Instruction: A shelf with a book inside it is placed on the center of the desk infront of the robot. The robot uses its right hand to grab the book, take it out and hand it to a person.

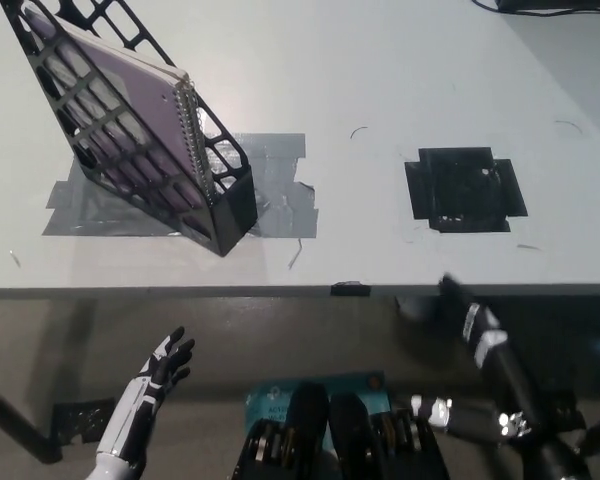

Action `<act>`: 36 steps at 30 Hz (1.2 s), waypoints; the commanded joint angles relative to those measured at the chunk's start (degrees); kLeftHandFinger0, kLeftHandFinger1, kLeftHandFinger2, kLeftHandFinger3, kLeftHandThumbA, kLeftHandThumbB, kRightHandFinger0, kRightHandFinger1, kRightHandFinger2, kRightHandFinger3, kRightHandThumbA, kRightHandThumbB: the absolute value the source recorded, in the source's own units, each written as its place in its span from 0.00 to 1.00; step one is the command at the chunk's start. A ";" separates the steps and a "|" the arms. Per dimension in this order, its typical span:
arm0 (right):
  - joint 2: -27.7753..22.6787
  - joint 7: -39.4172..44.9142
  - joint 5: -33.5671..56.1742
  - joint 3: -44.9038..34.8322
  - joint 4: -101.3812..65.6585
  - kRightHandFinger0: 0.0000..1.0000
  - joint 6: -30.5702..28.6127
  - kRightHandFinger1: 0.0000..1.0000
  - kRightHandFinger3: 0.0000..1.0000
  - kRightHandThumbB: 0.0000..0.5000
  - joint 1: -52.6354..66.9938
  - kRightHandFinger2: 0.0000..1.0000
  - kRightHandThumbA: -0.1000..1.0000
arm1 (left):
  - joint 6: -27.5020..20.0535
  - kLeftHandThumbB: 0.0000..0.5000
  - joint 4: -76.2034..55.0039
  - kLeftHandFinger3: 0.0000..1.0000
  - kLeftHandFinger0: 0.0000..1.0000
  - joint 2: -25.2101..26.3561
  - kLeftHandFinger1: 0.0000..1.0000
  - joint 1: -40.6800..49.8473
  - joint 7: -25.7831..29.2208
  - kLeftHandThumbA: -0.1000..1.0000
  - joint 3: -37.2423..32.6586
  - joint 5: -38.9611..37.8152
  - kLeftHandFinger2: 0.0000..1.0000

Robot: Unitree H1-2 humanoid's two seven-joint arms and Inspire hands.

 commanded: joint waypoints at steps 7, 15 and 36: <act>4.10 1.16 8.24 -0.37 -2.80 1.00 13.03 1.00 1.00 0.56 -22.16 1.00 1.00 | -2.65 0.46 -0.58 1.00 1.00 -0.29 1.00 -0.38 -0.83 1.00 -0.88 0.00 1.00; 9.32 1.38 8.47 -0.10 14.66 1.00 12.29 1.00 1.00 0.50 -36.09 1.00 1.00 | -2.40 0.53 -0.74 1.00 1.00 -0.34 1.00 -0.90 -0.51 1.00 -1.00 0.34 1.00; 18.51 0.35 4.23 2.59 39.16 1.00 7.10 1.00 1.00 0.59 -51.15 1.00 1.00 | -2.96 0.51 -0.29 1.00 1.00 0.01 1.00 -1.68 -0.80 1.00 -1.40 1.11 1.00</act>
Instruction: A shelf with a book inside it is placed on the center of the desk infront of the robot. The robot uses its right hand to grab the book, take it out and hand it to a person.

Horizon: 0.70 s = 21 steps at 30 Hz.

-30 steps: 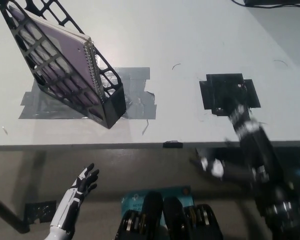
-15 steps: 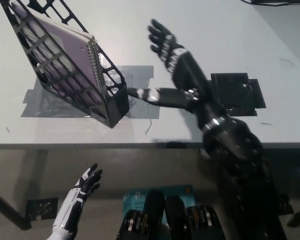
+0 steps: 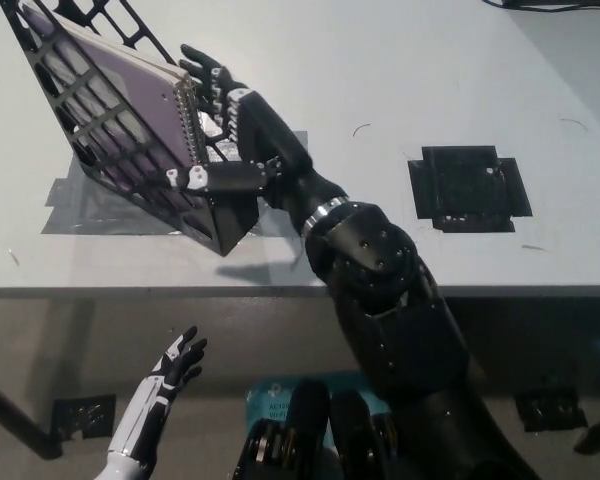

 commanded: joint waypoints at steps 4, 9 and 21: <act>1.90 -0.39 -2.60 1.36 2.68 1.00 -3.24 1.00 1.00 0.62 -5.68 1.00 1.00 | -1.78 0.50 -0.85 1.00 1.00 0.37 1.00 -1.29 -0.75 1.00 -0.35 0.43 1.00; 2.16 -0.59 -2.91 1.42 4.16 1.00 -2.98 1.00 1.00 0.59 -6.16 1.00 1.00 | -0.55 0.53 -1.49 1.00 1.00 0.30 1.00 -1.08 -1.06 1.00 -0.35 -0.37 1.00; 2.84 -0.60 -1.42 -0.78 12.88 1.00 -3.79 1.00 1.00 0.60 -10.93 1.00 1.00 | -1.10 0.43 -1.88 1.00 1.00 0.50 1.00 -1.47 -0.68 1.00 -0.55 0.62 1.00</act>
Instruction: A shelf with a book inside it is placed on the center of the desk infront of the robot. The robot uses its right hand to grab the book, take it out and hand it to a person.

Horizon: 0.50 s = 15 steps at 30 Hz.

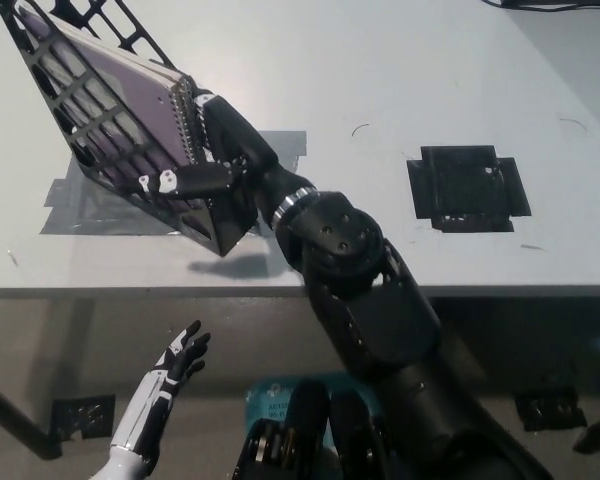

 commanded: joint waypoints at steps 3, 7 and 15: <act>2.16 -0.24 0.80 -1.75 4.92 1.00 -4.32 1.00 1.00 0.61 -6.32 1.00 1.00 | -1.39 0.46 -1.28 1.00 1.00 0.45 1.00 -0.96 -0.60 1.00 -0.15 0.60 1.00; 2.00 0.06 0.58 -2.18 7.33 1.00 -4.68 1.00 1.00 0.66 -7.98 1.00 1.00 | -0.98 0.49 -1.51 1.00 1.00 0.28 1.00 -1.30 -0.18 1.00 -0.32 1.38 1.00; 2.21 0.49 0.99 -3.45 12.04 1.00 -5.58 1.00 1.00 0.70 -10.45 1.00 1.00 | -0.17 0.52 -2.04 1.00 1.00 0.13 1.00 -1.14 -0.29 1.00 -0.21 1.09 1.00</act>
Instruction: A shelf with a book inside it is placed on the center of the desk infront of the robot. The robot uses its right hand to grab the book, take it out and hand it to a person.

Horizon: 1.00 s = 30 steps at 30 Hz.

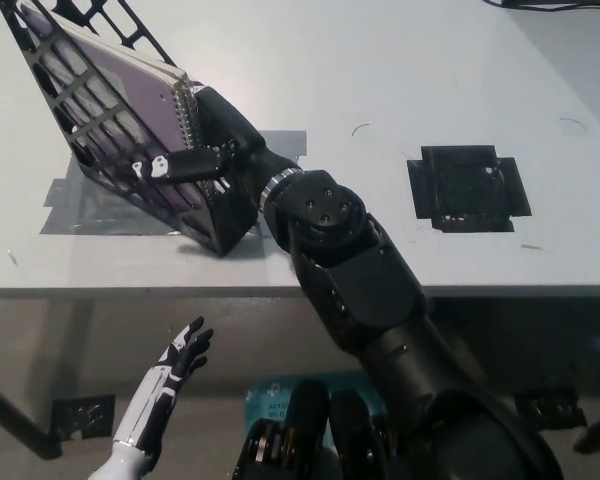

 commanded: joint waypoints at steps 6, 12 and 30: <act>2.01 -0.01 0.85 -1.48 3.14 1.00 -3.80 1.00 1.00 0.73 -5.23 1.00 1.00 | -1.16 0.47 -1.96 1.00 1.00 0.42 1.00 -0.35 -0.17 1.00 -0.27 1.67 1.00; 2.44 -0.03 0.99 -2.13 5.04 1.00 -5.39 1.00 1.00 0.69 -5.88 1.00 1.00 | -0.74 0.49 -1.86 1.00 1.00 0.42 1.00 -0.62 -0.24 1.00 -0.11 1.58 1.00; 2.91 -1.87 0.95 -4.27 10.70 0.69 -8.92 0.74 0.92 0.26 -8.33 0.78 1.00 | -1.06 0.51 -1.44 1.00 1.00 0.50 1.00 -1.25 -0.36 1.00 -0.06 1.54 1.00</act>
